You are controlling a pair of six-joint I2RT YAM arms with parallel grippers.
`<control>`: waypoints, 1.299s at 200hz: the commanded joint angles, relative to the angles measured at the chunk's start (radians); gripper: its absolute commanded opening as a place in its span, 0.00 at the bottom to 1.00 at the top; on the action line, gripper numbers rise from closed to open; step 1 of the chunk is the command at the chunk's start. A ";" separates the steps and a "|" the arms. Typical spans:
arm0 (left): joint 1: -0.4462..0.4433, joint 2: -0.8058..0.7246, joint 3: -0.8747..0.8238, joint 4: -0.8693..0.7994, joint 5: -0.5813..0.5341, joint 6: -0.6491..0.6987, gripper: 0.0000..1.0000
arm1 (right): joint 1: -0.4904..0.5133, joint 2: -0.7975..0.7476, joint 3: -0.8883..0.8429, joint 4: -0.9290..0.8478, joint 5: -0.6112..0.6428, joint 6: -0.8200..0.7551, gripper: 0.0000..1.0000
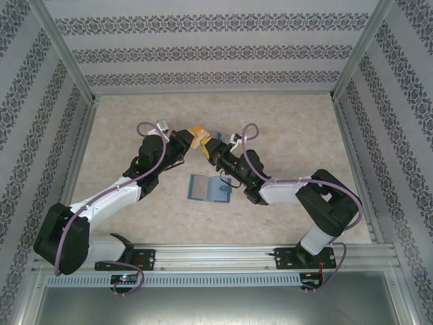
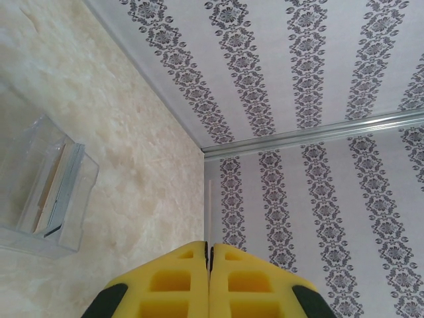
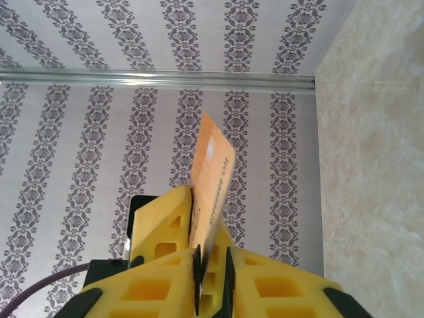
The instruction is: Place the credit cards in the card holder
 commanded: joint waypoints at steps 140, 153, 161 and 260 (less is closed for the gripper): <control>-0.016 -0.153 0.051 -0.609 -0.035 0.506 1.00 | -0.174 -0.094 -0.144 -0.392 -0.477 -0.497 0.00; -0.017 -0.144 0.050 -0.671 -0.007 0.592 1.00 | -0.197 -0.095 -0.173 -0.416 -0.516 -0.523 0.00; -0.017 -0.133 0.047 -0.704 0.013 0.636 1.00 | -0.206 -0.090 -0.175 -0.464 -0.543 -0.546 0.00; -0.017 0.164 0.103 -0.906 0.057 0.707 0.76 | -0.211 -0.029 -0.039 -0.910 -0.633 -0.737 0.00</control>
